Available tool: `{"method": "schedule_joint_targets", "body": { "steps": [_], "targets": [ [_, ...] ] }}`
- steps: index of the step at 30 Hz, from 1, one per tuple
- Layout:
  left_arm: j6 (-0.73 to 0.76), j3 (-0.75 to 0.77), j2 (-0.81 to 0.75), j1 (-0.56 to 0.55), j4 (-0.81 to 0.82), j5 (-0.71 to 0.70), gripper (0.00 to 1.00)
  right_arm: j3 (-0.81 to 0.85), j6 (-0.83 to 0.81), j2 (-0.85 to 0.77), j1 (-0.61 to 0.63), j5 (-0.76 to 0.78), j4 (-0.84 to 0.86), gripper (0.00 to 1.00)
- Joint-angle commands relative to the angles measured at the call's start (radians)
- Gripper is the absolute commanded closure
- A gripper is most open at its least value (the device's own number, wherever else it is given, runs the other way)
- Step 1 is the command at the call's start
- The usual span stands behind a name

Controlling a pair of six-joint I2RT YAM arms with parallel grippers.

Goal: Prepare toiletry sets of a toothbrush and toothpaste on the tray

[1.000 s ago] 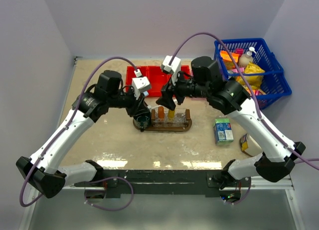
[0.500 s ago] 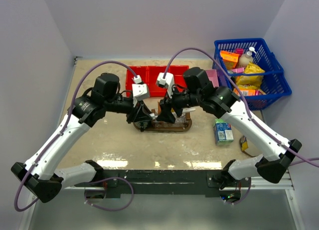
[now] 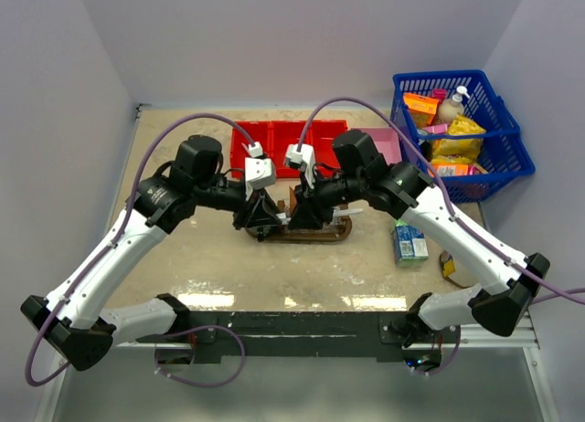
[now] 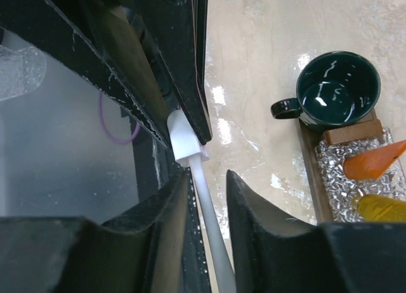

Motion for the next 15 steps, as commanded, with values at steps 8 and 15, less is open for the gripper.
{"method": "schedule_joint_targets", "body": {
  "steps": [8, 15],
  "targets": [
    [-0.020, -0.017, -0.005, -0.013, 0.069, 0.011, 0.92, -0.041, 0.002, -0.036, 0.003, -0.052, 0.087, 1.00],
    [-0.221, -0.073, -0.060, -0.010, 0.216, -0.113, 0.23, -0.214, 0.067, -0.147, 0.003, 0.087, 0.268, 1.00]
  ]
}}
